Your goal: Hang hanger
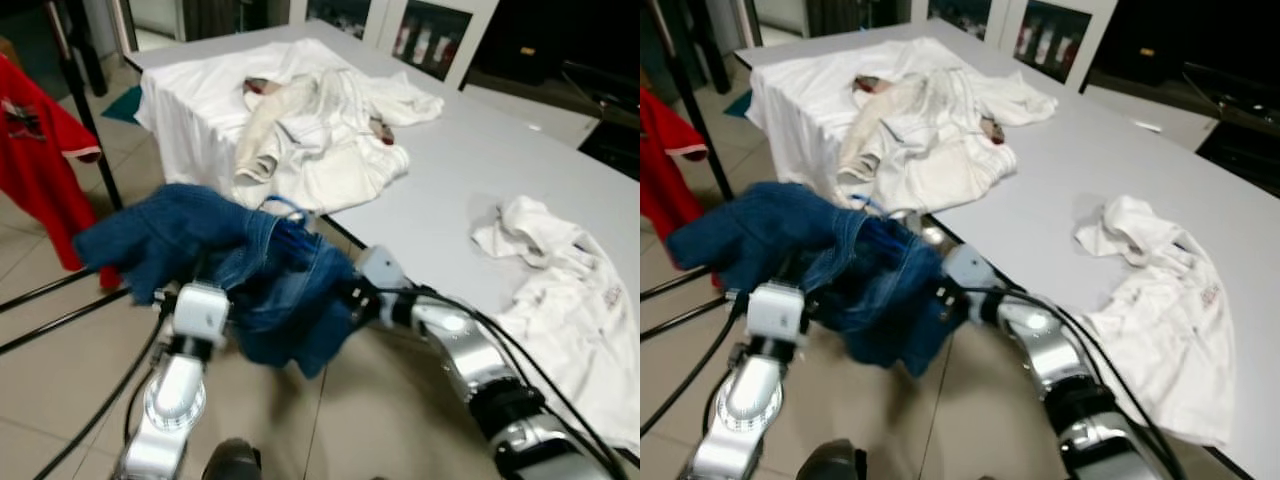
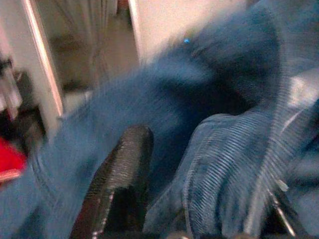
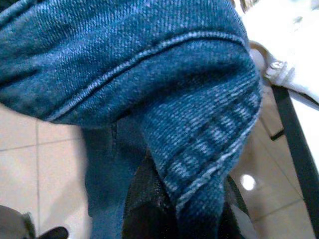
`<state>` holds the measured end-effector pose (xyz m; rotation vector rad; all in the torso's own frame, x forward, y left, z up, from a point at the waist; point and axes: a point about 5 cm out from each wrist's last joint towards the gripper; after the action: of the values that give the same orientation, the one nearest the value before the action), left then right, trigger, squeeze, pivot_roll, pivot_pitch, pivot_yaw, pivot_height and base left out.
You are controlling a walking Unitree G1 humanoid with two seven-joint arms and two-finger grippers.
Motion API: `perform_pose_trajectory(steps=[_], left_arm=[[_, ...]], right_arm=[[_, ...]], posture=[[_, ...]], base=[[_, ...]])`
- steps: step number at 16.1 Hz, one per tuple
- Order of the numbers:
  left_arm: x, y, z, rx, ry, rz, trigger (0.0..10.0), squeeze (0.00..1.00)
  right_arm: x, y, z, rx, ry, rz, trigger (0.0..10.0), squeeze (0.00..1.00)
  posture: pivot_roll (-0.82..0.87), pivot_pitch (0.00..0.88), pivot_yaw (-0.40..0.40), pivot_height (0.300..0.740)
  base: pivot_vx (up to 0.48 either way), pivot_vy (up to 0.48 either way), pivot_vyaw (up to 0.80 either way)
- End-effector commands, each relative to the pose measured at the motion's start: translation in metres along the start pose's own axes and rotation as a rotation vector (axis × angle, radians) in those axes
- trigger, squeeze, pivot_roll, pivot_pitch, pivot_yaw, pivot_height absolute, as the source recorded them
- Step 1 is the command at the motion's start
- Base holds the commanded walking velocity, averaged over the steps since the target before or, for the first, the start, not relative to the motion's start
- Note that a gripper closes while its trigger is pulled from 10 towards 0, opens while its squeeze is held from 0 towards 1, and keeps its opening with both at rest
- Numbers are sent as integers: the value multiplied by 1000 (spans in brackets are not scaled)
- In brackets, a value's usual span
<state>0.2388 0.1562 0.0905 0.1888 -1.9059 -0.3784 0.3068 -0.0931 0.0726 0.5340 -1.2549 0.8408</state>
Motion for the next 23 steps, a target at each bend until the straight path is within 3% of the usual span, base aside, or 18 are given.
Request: perform_pose_trajectory(steps=[1,3,6,7,8,11,12,13,14,15,17,18,20,23], left_arm=[[7,-5,-1,-15,-40,36,10000,0],[7,-7,12,-23,-19,62,10000,0],[4,3,29,61,21,81,10000,0],[2,4,34,57,33,56,10000,659],[2,3,36,47,38,54,10000,1000],[-3,-2,43,7,80,77,10000,1000],[-8,-8,47,-34,142,146,10000,1000],[-14,-15,57,-159,192,178,10000,1000],[-17,-15,66,-287,207,129,10000,114],[-19,-10,70,-342,203,67,10000,0],[-19,3,72,-310,191,26,10000,0],[-16,11,72,-244,179,42,10000,0],[-10,12,77,-160,160,95,10000,0],[-16,20,86,146,211,189,10000,0]], right_arm=[[1,-6,3,-33,-10,8,0,0],[-5,-7,2,-77,18,2,0,0],[-7,-7,2,-99,20,-2,0,0],[-7,-9,2,-108,21,-3,0,0],[-7,-10,1,-112,22,-2,0,0],[-6,-12,0,-125,23,2,0,0],[-7,-13,0,-135,27,6,0,0],[-8,-14,2,-151,33,12,0,0],[-10,-15,3,-157,34,15,0,0],[-10,-15,3,-155,34,17,0,0],[-10,-15,3,-156,29,23,0,0],[-9,-16,4,-170,20,24,0,0],[-9,-16,4,-181,6,17,0,0],[-7,-5,0,-136,-30,3,0,0]], posture=[[254,28,-117,710],[252,30,-116,710],[257,32,-121,710],[257,32,-121,710],[257,32,-121,710],[257,32,-121,710],[264,32,-121,710],[261,31,-121,710],[260,30,-121,710],[259,30,-120,710],[258,29,-119,710],[256,29,-118,710],[256,29,-118,710],[258,29,-118,710]], base=[[0,0,0],[0,0,0],[0,0,0],[0,0,0],[0,0,0],[0,0,0],[0,0,0],[0,0,0],[0,0,0],[0,0,0],[0,0,0],[0,0,0],[0,0,0],[0,0,0]])
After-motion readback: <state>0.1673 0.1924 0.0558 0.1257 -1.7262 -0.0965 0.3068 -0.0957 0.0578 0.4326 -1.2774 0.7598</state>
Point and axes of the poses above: a point about 5 cm out from each wrist's last joint towards the gripper, its own z axis pointing back from the gripper into the wrist, its own x axis along the axis of the wrist's last joint, y = z × x, and after that the axes turned 4 degrees about -z, right-handed
